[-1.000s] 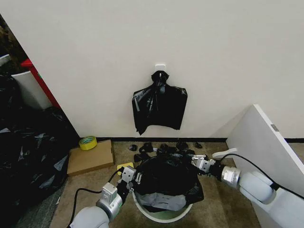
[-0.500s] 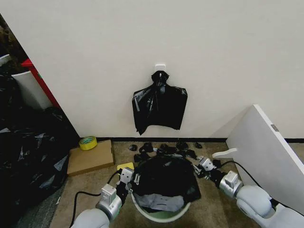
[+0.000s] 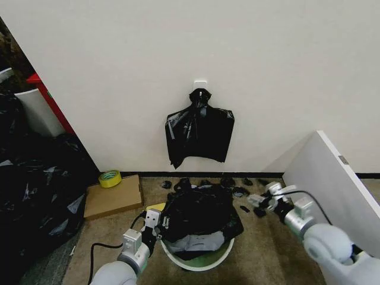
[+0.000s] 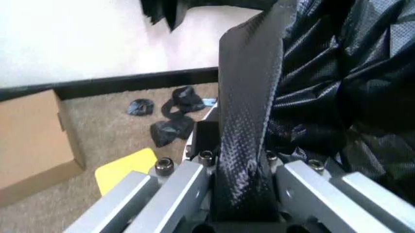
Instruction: Place the garbage bag over the trash bin.
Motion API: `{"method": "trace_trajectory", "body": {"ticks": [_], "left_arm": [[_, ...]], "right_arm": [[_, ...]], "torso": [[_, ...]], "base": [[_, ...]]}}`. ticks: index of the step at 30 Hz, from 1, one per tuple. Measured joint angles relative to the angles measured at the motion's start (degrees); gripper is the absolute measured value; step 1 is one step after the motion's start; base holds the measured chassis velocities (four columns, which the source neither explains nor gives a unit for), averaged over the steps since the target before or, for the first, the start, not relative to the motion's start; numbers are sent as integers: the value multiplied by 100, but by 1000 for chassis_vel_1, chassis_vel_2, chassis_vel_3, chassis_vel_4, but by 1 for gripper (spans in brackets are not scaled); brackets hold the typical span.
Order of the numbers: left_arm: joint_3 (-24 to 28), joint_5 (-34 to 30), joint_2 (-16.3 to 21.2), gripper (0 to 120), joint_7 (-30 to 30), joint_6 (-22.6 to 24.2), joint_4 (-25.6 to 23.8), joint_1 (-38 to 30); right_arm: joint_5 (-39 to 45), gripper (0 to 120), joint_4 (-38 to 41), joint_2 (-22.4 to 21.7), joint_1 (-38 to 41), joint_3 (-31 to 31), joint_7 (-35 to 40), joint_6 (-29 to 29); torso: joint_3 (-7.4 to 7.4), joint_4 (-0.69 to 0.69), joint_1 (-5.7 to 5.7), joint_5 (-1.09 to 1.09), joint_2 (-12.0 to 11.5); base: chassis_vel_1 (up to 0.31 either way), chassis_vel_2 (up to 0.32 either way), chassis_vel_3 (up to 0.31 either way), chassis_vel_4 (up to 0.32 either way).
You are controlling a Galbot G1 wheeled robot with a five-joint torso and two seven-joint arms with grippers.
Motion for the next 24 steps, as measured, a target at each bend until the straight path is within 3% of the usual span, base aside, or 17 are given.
{"method": "trace_trajectory", "body": {"ticks": [4, 7, 12, 14, 17, 24], "left_arm": [[-18, -129, -73, 1, -169, 0, 26, 24], [-19, -277, -112, 1, -276, -9, 74, -71], [-2, -369, -121, 1, -371, -15, 105, -192], [7, -362, -120, 1, -410, -17, 109, -227], [50, -195, -119, 1, -515, -15, 109, -270], [145, 175, -145, 1, -562, -6, 104, -283]], "right_arm": [[894, 100, 574, 52, -255, 358, 489, -474], [1654, 100, 1409, 311, -597, 659, 943, -946], [2023, 100, 2358, 840, -790, 538, 1686, -1468], [1813, 100, 2593, 1037, -833, 345, 1835, -1553], [730, 100, 2822, 1276, -906, -128, 1829, -1565], [-294, 100, 2838, 1342, -863, -597, 1765, -1888]], "torso": [[0, 4, 0, 1, 0], [0, -2, 0, -3, 0], [0, 1, 0, -1, 0], [0, 1, 0, -1, 0], [0, 1, 0, -1, 0], [0, 1, 0, -1, 0]], "base": [[0, 0, 0, 0], [0, 0, 0, 0], [0, 0, 0, 0], [0, 0, 0, 0], [0, 0, 0, 0], [0, 0, 0, 0]]}}
